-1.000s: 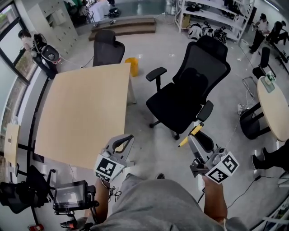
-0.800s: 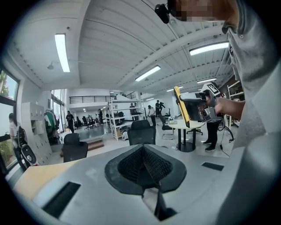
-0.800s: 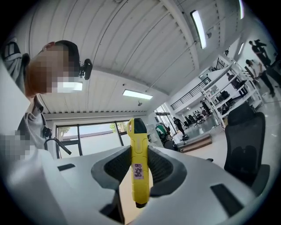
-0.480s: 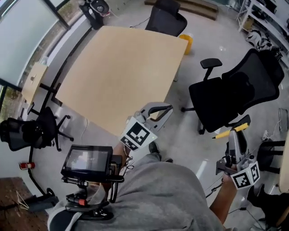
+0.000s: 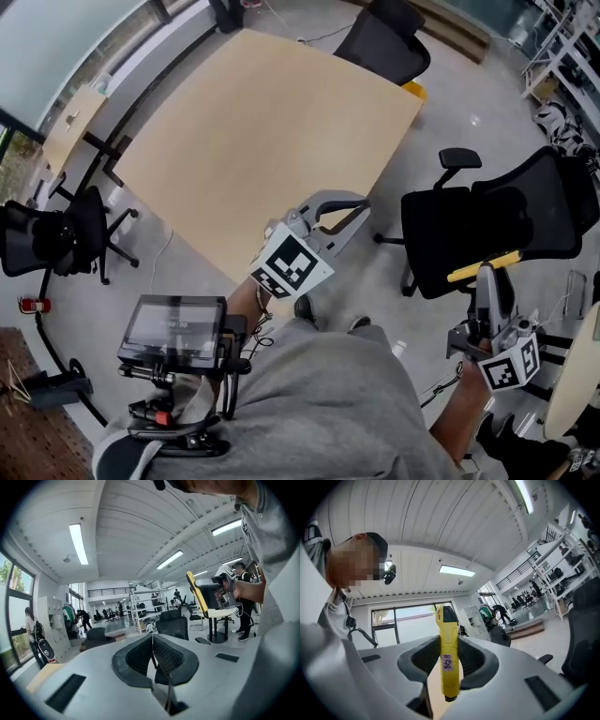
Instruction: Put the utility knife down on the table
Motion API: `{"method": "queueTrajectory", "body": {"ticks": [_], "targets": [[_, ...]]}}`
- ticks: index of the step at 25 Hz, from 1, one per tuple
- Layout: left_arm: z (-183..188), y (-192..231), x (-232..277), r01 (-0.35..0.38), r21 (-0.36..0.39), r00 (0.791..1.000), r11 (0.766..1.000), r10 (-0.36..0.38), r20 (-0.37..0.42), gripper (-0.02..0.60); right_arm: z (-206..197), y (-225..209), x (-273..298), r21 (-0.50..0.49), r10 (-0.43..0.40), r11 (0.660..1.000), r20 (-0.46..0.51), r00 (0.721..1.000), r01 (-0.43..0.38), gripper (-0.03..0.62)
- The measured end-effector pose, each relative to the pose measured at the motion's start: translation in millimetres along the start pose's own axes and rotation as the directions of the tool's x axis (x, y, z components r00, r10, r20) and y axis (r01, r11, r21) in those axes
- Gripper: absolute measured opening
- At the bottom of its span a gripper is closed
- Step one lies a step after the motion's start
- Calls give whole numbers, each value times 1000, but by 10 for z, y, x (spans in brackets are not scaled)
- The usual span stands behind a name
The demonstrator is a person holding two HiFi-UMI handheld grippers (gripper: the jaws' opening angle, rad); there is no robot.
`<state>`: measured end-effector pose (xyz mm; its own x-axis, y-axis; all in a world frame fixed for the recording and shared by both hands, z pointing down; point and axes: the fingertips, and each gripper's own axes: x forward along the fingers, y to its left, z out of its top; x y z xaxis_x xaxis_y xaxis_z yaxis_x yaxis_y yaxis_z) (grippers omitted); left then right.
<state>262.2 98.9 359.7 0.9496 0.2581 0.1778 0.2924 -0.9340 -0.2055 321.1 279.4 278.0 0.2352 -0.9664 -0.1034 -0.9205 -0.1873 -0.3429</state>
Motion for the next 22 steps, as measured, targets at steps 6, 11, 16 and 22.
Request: {"method": "queueTrajectory", "body": {"ticks": [6,11,16,22], "targets": [[-56,361,-11,-116,-30,992,993,114,-48,6,-27,-264,503,44,103,994,-61,993,-100,117],[-112,261,348,-229,-61,971,972,223,-92,6,74,-756,587,57,231,972,-93,969,-226,117],[-104,171,592,-289,-83,954,954,280,-112,6,184,-1072,661,64,294,956,-116,949,-288,117],[-49,78,622,-366,-83,926,927,354,-127,6,235,-1260,658,75,356,934,-125,926,-349,117]]}}
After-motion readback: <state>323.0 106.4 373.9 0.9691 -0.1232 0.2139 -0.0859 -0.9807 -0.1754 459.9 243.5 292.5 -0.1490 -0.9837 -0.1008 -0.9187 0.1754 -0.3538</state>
